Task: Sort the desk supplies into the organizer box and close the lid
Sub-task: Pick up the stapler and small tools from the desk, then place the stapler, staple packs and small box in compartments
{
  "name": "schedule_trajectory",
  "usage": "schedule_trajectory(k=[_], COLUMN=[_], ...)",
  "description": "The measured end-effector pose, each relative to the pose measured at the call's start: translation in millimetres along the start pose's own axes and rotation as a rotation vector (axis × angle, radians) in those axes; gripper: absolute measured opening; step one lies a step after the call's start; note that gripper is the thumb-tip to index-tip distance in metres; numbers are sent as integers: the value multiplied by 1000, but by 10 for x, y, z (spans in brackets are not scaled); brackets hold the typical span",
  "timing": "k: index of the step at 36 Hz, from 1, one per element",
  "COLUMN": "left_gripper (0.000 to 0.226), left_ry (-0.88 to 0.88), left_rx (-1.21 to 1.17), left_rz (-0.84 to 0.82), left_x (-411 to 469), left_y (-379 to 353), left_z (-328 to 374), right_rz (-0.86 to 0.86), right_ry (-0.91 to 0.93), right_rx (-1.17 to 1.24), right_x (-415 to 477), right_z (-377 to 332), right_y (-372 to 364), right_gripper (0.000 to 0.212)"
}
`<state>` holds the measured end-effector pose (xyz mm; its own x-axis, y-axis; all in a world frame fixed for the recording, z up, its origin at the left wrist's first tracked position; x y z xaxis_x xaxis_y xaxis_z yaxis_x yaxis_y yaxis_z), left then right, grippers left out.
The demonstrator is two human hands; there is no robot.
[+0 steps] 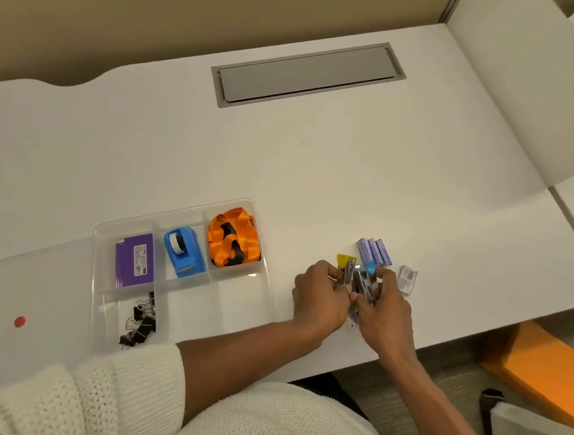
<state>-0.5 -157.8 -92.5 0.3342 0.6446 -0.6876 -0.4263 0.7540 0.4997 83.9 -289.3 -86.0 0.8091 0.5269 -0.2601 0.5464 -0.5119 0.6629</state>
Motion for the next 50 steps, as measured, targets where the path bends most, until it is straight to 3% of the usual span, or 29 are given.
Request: schedule_trajectory(k=[6, 12, 21, 29, 35, 42, 50], left_gripper=[25, 20, 25, 15, 12, 25, 15], left_ry=[-141, -139, 99, 243, 273, 231, 164], left_rx=[-17, -96, -179, -201, -31, 191, 407], left_rz=[37, 113, 356, 330, 318, 293, 323], left_x=[-202, -346, -345, -188, -81, -25, -34], left_y=[602, 1434, 2300, 2381, 2353, 2290, 2326], left_z=[192, -79, -1182, -1660, -1672, -1613, -1497], right_rz=[36, -96, -366, -455, -413, -399, -439], right_ry=[115, 195, 302, 291, 303, 323, 446], right_rx=[121, 255, 187, 35, -49, -164, -301], right_x=[-32, -82, -351, -504, -499, -548, -645], right_z=[-488, -1098, -1890, -2036, -2017, -2002, -1982], right_y=[125, -260, -1399, -1889, -1947, -1968, -1806], right_gripper=[52, 53, 55, 62, 45, 31, 24])
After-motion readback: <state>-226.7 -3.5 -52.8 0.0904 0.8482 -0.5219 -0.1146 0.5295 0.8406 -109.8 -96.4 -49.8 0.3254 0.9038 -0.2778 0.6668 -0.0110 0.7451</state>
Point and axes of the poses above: each hand's wrist, its own x-axis towards the middle knuckle, its own y-axis out of the back of the hand, z = x × y, the point moved 10 cm from there along x, towards the middle knuckle, and after that the axes turned 15 degrees about y, right-handed, at the moved point
